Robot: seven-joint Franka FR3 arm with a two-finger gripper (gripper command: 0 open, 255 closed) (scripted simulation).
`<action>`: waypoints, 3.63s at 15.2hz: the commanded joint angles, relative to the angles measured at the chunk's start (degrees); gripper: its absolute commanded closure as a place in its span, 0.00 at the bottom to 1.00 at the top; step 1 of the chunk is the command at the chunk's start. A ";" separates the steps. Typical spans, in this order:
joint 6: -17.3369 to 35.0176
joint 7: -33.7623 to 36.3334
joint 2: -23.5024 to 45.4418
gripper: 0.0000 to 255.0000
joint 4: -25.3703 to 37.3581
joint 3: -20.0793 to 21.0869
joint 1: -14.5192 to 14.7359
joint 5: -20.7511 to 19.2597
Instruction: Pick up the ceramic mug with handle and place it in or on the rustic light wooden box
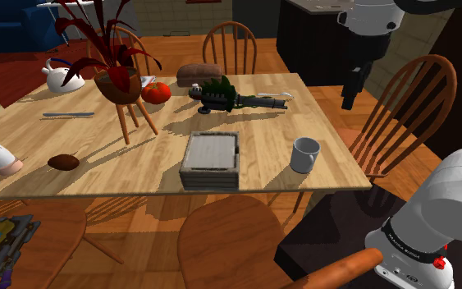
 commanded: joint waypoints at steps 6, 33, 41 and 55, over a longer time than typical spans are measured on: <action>11.12 -3.53 1.86 0.00 -8.01 -3.34 0.38 0.52; 43.37 -12.98 18.57 1.00 -21.65 -10.23 2.34 3.90; 43.37 -12.98 18.59 1.00 -21.65 -10.24 2.34 3.90; 31.48 -12.07 13.41 1.00 -14.90 -9.67 2.13 3.58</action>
